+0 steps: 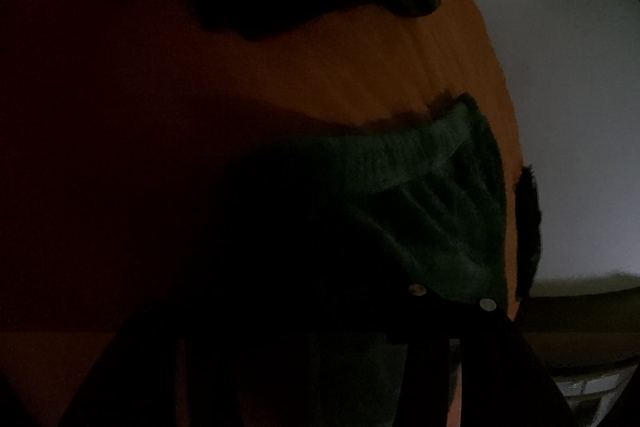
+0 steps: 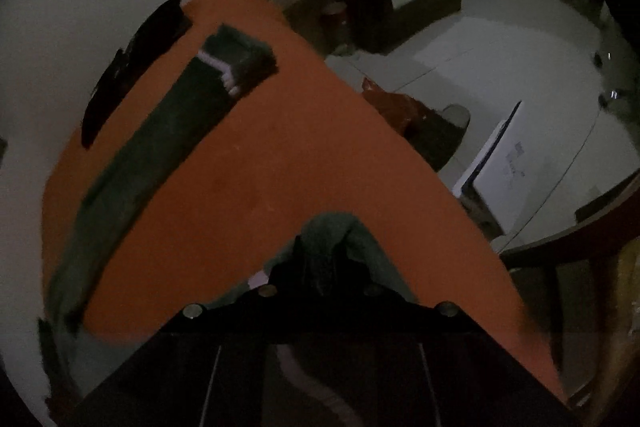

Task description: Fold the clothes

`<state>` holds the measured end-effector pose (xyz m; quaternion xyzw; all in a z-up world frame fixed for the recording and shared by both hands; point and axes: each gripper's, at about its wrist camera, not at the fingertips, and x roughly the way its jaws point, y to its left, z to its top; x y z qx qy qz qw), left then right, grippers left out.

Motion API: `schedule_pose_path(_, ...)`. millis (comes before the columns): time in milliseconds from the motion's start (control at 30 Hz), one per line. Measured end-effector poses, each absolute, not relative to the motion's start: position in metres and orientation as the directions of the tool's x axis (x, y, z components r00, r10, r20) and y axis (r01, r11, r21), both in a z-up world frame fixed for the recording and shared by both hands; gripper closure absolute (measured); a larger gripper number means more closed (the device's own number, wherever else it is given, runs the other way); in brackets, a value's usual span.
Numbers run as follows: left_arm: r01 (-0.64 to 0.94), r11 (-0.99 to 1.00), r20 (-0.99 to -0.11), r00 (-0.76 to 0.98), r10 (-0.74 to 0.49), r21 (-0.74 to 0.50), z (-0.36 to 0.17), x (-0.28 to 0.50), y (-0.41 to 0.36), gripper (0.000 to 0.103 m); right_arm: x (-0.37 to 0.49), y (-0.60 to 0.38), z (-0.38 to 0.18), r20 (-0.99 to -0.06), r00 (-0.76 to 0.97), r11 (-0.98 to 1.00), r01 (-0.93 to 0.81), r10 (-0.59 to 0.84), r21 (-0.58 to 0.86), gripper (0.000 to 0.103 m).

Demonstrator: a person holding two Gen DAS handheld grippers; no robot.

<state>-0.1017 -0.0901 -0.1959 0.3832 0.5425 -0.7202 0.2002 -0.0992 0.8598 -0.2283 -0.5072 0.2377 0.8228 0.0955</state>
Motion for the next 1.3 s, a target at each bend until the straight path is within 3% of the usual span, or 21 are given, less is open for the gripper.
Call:
schedule_pose_path(100, 0.716, -0.340, -0.781, -0.617, 0.102, -0.610, -0.197, -0.103, -0.087, 0.058, -0.123, 0.855, -0.247, -0.913, -0.404, -0.883, -0.407, -0.056, 0.234, 0.093)
schedule_pose_path(200, 0.723, -0.332, -0.783, -0.615, 0.091, -0.606, -0.196, -0.100, -0.087, 0.076, -0.133, 0.855, -0.271, -0.933, -0.358, -0.880, -0.429, -0.042, 0.204, 0.089)
schedule_pose_path(233, 0.721, -0.323, -0.779, -0.619, 0.096, -0.613, -0.197, -0.098, -0.089, 0.078, -0.133, 0.856, -0.269, -0.934, -0.354, -0.875, -0.438, -0.044, 0.207, 0.084)
schedule_pose_path(367, 0.718, -0.294, -0.769, -0.628, 0.118, -0.631, -0.198, -0.092, -0.091, 0.078, -0.107, 0.861, -0.229, -0.921, -0.387, -0.849, -0.473, -0.040, 0.235, 0.073)
schedule_pose_path(433, 0.719, -0.289, -0.770, -0.624, 0.129, -0.631, -0.199, -0.090, -0.090, 0.078, -0.070, 0.868, -0.203, -0.894, -0.447, -0.827, -0.503, 0.000, 0.251, 0.055)
schedule_pose_path(567, 0.721, -0.301, -0.776, -0.616, 0.135, -0.624, -0.198, -0.091, -0.084, 0.078, 0.009, 0.872, -0.200, -0.889, -0.458, -0.743, -0.596, 0.003, 0.305, 0.055)
schedule_pose_path(800, 0.714, -0.320, -0.777, -0.613, 0.145, -0.623, -0.202, -0.094, -0.077, 0.072, 0.046, 0.879, -0.268, -0.903, -0.426, -0.641, -0.677, -0.058, 0.361, 0.055)
schedule_pose_path(900, 0.706, -0.321, -0.771, -0.617, 0.159, -0.631, -0.205, -0.094, -0.074, 0.067, 0.048, 0.887, -0.282, -0.838, -0.534, -0.553, -0.666, -0.116, 0.501, 0.055)
schedule_pose_path(967, 0.707, -0.332, -0.775, -0.612, 0.158, -0.625, -0.205, -0.095, -0.072, 0.067, 0.043, 0.887, -0.287, -0.831, -0.546, -0.543, -0.668, -0.107, 0.509, 0.069)
schedule_pose_path(1000, 0.710, -0.333, -0.779, -0.610, 0.149, -0.620, -0.204, -0.095, -0.072, 0.070, 0.040, 0.885, -0.287, -0.828, -0.550, -0.555, -0.659, -0.104, 0.508, 0.088)
schedule_pose_path(1033, 0.716, -0.326, -0.781, -0.608, 0.141, -0.617, -0.202, -0.095, -0.072, 0.094, 0.035, 0.882, -0.283, -0.840, -0.537, -0.597, -0.650, -0.078, 0.471, 0.091)
schedule_pose_path(1300, 0.671, -0.259, -0.716, -0.681, 0.157, -0.695, -0.162, -0.086, -0.076, 0.095, 0.027, 0.882, -0.234, -0.854, -0.518, -0.658, -0.662, 0.056, 0.359, 0.094)
